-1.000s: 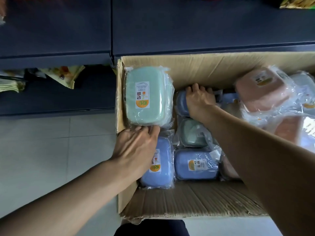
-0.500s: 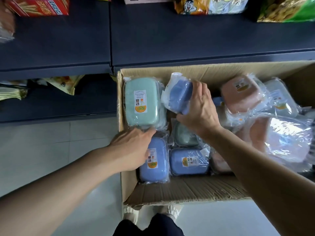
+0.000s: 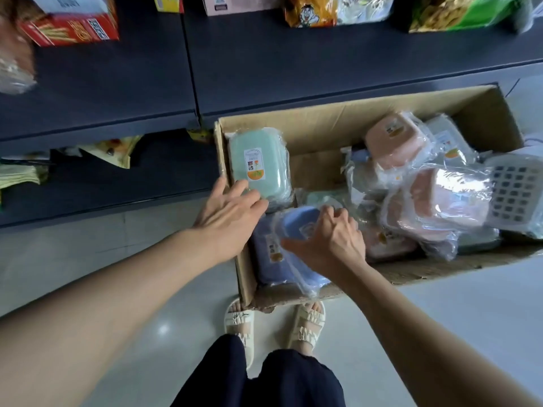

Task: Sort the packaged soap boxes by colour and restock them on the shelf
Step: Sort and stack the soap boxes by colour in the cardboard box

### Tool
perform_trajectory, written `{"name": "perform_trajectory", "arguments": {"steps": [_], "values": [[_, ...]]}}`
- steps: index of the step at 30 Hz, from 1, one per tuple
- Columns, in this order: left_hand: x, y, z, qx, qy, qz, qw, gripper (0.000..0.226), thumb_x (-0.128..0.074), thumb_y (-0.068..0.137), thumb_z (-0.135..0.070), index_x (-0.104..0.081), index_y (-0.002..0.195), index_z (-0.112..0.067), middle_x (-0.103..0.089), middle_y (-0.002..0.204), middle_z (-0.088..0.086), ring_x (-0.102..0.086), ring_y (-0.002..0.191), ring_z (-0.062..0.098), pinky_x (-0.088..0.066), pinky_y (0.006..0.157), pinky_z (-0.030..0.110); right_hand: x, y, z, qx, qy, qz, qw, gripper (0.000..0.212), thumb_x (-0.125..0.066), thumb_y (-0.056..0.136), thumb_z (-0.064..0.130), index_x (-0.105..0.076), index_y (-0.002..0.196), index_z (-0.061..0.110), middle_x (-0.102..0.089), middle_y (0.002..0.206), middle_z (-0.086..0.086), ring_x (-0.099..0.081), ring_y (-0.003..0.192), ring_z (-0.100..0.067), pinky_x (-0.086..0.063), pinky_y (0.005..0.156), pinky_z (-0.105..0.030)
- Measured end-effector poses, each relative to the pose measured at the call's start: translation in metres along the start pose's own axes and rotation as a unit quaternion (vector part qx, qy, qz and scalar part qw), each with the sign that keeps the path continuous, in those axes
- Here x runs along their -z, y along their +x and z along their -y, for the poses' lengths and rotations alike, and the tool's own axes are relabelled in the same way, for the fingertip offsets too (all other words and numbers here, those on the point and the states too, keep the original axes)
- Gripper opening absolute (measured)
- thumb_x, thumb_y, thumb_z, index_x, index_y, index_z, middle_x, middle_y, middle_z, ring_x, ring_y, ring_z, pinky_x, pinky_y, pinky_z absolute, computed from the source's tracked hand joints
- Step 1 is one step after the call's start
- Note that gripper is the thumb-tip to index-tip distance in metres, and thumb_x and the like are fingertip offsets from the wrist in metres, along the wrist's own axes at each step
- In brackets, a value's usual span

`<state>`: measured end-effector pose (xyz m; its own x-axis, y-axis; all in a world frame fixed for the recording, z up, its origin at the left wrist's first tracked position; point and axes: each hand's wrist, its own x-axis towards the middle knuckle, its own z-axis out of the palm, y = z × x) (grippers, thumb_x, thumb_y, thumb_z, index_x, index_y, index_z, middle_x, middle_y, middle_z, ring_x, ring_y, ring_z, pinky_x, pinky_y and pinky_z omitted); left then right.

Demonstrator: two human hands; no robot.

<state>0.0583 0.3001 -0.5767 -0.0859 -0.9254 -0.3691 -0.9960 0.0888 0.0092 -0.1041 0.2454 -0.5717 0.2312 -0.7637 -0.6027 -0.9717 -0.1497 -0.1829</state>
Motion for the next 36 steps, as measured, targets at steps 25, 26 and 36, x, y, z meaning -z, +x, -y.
{"name": "perform_trajectory", "arguments": {"steps": [25, 26, 36], "values": [[-0.02, 0.012, -0.008, 0.02, 0.012, -0.148, 0.989, 0.034, -0.046, 0.065, 0.002, -0.066, 0.089, -0.012, -0.051, 0.092, 0.012, -0.048, 0.088, 0.03, -0.023, 0.069, 0.038, -0.059, 0.076, -0.073, 0.18, -0.296, 0.088, 0.934, 0.049, -0.052, 0.09, 0.014, -0.037, 0.136, 0.01, -0.039, 0.141, -0.011, -0.037, 0.133, -0.028, -0.026, 0.11, -0.036], [-0.02, 0.014, -0.003, 0.02, 0.007, -0.156, 0.988, 0.037, -0.045, 0.067, 0.002, -0.067, 0.092, -0.014, -0.051, 0.094, 0.013, -0.047, 0.089, 0.031, -0.022, 0.07, 0.039, -0.064, 0.081, -0.072, 0.193, -0.327, 0.074, 0.922, 0.048, -0.049, 0.092, 0.015, -0.035, 0.138, 0.009, -0.039, 0.142, -0.012, -0.037, 0.133, -0.028, -0.025, 0.11, -0.037], [0.0, 0.035, -0.001, 0.025, -0.02, -0.072, 0.997, 0.054, -0.057, 0.07, 0.01, -0.06, 0.114, -0.022, -0.032, 0.127, 0.01, -0.028, 0.115, 0.029, -0.031, 0.077, 0.039, -0.052, 0.074, -0.073, 0.238, -0.327, 0.028, 0.914, 0.061, -0.063, 0.078, 0.009, -0.036, 0.133, 0.009, -0.042, 0.133, -0.011, -0.045, 0.123, -0.029, -0.04, 0.1, -0.039]]}}
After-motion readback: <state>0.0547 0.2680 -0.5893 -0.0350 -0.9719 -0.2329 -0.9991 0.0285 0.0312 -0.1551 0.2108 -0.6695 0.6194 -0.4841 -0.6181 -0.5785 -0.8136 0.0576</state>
